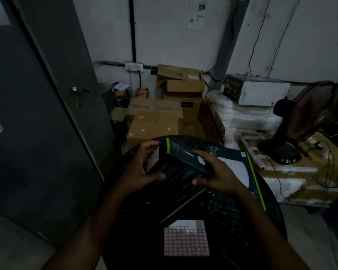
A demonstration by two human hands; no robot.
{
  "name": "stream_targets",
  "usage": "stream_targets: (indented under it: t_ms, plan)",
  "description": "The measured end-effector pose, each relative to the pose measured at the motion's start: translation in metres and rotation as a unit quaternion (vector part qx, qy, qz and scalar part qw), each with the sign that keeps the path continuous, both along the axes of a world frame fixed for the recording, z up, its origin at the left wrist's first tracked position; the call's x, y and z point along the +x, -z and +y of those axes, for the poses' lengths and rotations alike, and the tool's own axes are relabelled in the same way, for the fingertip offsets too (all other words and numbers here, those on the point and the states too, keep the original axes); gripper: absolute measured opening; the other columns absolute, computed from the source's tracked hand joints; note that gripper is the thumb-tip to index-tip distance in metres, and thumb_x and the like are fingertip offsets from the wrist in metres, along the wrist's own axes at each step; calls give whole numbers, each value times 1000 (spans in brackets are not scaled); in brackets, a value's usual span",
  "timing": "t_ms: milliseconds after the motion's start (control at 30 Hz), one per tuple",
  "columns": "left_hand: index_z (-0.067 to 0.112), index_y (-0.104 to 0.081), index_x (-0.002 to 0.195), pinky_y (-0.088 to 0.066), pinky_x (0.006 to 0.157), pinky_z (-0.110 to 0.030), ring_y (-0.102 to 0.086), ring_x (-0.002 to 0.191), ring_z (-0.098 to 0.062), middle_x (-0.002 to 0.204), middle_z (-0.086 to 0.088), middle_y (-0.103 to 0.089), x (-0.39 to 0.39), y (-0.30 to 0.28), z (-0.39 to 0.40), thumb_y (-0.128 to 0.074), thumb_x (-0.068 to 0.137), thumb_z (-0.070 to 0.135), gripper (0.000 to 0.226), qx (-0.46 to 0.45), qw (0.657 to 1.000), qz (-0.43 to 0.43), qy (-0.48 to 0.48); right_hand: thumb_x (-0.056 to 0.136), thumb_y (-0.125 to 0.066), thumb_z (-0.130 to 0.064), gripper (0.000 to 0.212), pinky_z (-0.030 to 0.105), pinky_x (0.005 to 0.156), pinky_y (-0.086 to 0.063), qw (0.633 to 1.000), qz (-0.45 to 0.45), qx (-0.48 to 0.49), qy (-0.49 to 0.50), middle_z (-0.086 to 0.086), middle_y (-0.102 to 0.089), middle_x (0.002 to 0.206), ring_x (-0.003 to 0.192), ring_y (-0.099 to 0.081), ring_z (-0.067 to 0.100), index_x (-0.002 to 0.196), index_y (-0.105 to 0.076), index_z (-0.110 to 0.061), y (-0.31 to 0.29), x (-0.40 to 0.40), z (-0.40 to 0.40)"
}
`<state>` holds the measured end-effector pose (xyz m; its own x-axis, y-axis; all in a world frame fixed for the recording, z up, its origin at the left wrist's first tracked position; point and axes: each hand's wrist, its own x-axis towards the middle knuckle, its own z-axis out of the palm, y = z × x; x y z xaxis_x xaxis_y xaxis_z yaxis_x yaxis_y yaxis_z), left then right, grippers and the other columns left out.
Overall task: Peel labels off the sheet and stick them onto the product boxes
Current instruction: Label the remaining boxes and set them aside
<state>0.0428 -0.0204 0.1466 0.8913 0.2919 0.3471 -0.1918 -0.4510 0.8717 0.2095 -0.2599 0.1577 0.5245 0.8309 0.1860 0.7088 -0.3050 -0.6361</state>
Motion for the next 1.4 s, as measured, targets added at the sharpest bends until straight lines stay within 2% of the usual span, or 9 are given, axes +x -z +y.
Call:
stream_targets:
  t_ms: [167,300,533,667,800,1100,1200,1267,1400]
  plan:
    - [39,-26,147,-42,103,-18,-45,130,4,143,15,-44,-2,9,-6,-82,75,5,97,12,1000,17,-16,77,-62,-73,87,41,87,-52,983,-171,-63,-22,-6,-52,126,112,-54,12,151,-19,-55,-1,7,13]
    - [45,-43,135,-40,110,-43,-42,134,-6,141,14,-46,2,33,-1,-79,75,8,79,114,991,30,-63,79,-58,-70,87,44,92,-43,944,-290,-153,-25,1,-49,131,118,-49,24,150,-9,-58,10,13,32]
    - [36,-42,143,-38,111,-46,-37,139,-14,151,4,-40,5,57,-8,-63,92,14,59,110,985,49,-120,86,-62,-49,75,52,106,-34,929,-337,-153,1,6,-42,154,137,-42,31,152,-26,-48,30,5,42]
    - [35,-21,154,-22,119,-52,-2,151,-31,165,-11,0,7,58,-27,-56,87,18,77,344,903,131,-223,85,-66,-26,72,63,114,-26,937,-333,-94,43,7,-38,157,144,-35,33,151,-38,-32,41,-26,51]
    - [16,-22,154,-18,118,-56,-4,152,-30,164,-13,-3,12,60,-50,-64,72,27,94,448,857,123,-224,89,-58,-33,51,67,112,-27,951,-307,-5,33,3,-53,148,139,-45,33,139,-57,-22,50,-46,64]
    - [16,-26,154,-16,122,-46,-19,150,-21,161,-4,-25,7,64,-35,-57,78,15,82,486,851,106,-171,88,-60,-22,22,40,95,-53,941,-297,157,39,5,-73,112,104,-68,21,100,-76,-12,52,-35,48]
    - [15,-32,152,-15,122,-44,-22,148,-19,159,-3,-31,5,59,-24,-61,74,7,83,456,874,90,-142,90,-65,-22,21,41,102,-47,941,-298,145,71,-3,-73,118,111,-64,16,109,-76,-19,59,-19,28]
    - [16,-33,151,-12,123,-39,-20,149,-15,159,0,-30,3,56,-16,-60,75,1,83,428,894,74,-113,88,-73,-30,19,39,90,-45,935,-295,148,133,-8,-73,110,104,-59,19,105,-78,-24,60,-12,17]
    - [16,-35,150,-7,123,-29,-21,148,-12,158,4,-30,-1,51,-5,-58,75,-4,81,390,916,55,-74,82,-79,-24,22,13,85,-33,939,-242,161,186,-1,-62,100,100,-47,19,104,-79,-22,58,-10,-1]
